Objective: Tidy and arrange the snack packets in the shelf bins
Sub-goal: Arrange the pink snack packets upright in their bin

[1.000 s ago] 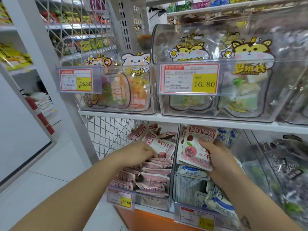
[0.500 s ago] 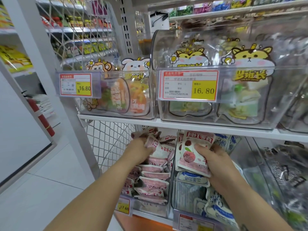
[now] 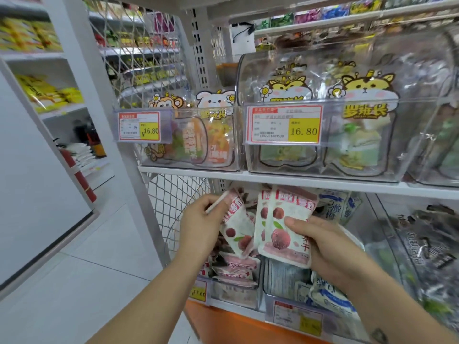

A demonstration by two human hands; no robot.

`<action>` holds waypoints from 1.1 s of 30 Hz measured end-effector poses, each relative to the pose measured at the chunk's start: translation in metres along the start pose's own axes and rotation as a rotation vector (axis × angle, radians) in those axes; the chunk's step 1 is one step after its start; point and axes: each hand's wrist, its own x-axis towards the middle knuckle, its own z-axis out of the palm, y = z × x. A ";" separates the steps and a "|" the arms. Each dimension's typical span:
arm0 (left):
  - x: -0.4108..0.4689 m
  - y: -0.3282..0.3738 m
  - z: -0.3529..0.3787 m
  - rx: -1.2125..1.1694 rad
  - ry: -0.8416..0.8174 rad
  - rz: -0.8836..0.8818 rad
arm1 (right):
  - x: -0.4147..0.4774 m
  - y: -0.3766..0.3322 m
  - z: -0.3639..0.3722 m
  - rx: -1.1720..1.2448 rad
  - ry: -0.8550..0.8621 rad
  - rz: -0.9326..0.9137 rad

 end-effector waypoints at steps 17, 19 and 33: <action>0.009 0.010 0.021 -0.410 -0.364 -0.419 | 0.000 0.002 0.000 -0.095 0.005 0.043; 0.022 -0.008 0.010 -0.033 -0.207 -0.227 | 0.005 0.003 -0.006 -0.007 0.109 0.025; 0.072 -0.035 -0.008 0.680 -0.710 -0.159 | 0.021 0.003 -0.014 0.089 0.290 -0.015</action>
